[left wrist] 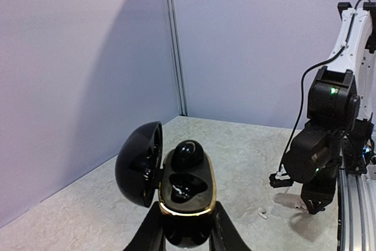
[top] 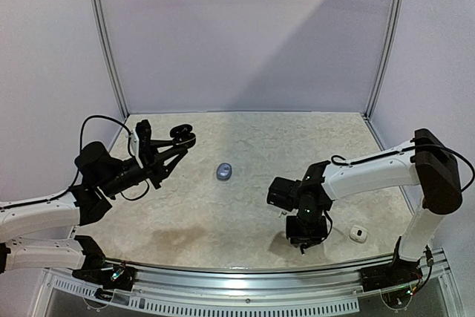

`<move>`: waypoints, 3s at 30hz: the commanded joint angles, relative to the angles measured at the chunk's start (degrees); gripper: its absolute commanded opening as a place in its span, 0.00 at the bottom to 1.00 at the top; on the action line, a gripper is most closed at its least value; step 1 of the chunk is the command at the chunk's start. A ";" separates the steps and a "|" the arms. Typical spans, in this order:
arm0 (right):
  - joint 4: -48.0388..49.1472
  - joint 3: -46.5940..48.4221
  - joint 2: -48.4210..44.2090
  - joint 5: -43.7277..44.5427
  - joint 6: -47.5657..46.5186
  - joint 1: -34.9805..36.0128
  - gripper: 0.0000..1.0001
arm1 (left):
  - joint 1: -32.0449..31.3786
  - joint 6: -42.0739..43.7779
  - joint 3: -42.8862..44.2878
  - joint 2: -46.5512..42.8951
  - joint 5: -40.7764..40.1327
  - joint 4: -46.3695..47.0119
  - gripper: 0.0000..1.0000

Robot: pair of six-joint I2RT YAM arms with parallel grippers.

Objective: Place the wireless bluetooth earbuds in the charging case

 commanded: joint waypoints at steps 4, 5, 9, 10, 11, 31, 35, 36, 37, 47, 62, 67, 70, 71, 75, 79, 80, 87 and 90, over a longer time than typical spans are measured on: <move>4.54 -4.06 -1.04 -0.79 3.11 -0.67 0.28 | -0.41 0.64 -0.38 0.07 0.69 -0.14 0.00; 4.72 -4.22 -1.09 -1.09 3.28 -0.67 0.27 | -0.41 0.60 -0.37 0.09 0.80 -0.14 0.00; 3.57 -4.10 -0.83 -1.45 3.68 -0.67 0.26 | -0.41 0.66 -0.29 0.08 0.90 -0.22 0.00; 3.29 -4.14 -0.83 -1.45 3.64 -0.68 0.25 | -0.41 0.65 -0.40 0.08 0.90 -0.22 0.00; 3.22 -4.18 -0.79 -1.45 3.54 -0.70 0.24 | -0.41 0.61 -0.30 0.03 0.90 -0.27 0.00; 23.04 39.29 -2.50 12.28 -35.09 5.11 0.00 | -0.41 1.84 0.32 2.08 -7.85 7.64 0.00; 50.34 37.16 -2.81 10.72 -48.39 6.70 0.00 | -0.41 3.32 0.63 2.15 -9.09 9.17 0.00; 56.55 35.91 -2.65 10.31 -50.65 6.91 0.00 | -0.41 3.61 0.68 2.14 -9.25 9.51 0.00; 61.14 35.03 -2.34 9.75 -51.95 7.04 0.00 | -0.46 3.74 0.78 2.22 -9.51 9.75 0.00; 71.09 38.22 7.16 10.67 -55.33 7.34 0.00 | -0.24 3.20 1.07 3.25 -9.34 12.43 0.00; 68.87 36.59 9.12 14.29 -55.15 7.32 0.00 | 0.12 2.38 1.05 4.03 -10.53 13.90 0.00; 68.16 36.72 9.67 13.38 -55.05 7.29 0.00 | 0.20 2.33 1.15 4.09 -10.63 13.65 0.00; 67.33 37.11 9.99 12.67 -54.97 7.31 0.00 | 0.20 2.16 1.24 4.16 -10.53 13.60 0.00; 67.01 37.26 10.11 12.64 -54.82 7.29 0.00 | 0.20 2.09 1.26 4.20 -10.64 13.62 0.00; 66.10 37.34 10.33 12.88 -54.45 7.34 0.00 | 0.20 2.10 1.40 4.12 -10.77 13.50 0.00; 65.52 37.45 10.66 13.05 -54.90 7.34 0.00 | 0.20 2.04 1.51 4.33 -10.53 13.47 0.00; 65.40 37.58 10.79 12.77 -54.92 7.36 0.00 | 0.20 1.98 1.51 4.36 -10.53 13.48 0.00; 64.63 37.81 11.96 13.19 -54.75 7.32 0.00 | 0.20 2.15 1.51 4.12 -10.63 13.48 0.00; 64.44 37.39 11.78 13.47 -54.93 7.37 0.00 | 0.20 2.13 1.42 3.99 -10.75 13.42 0.00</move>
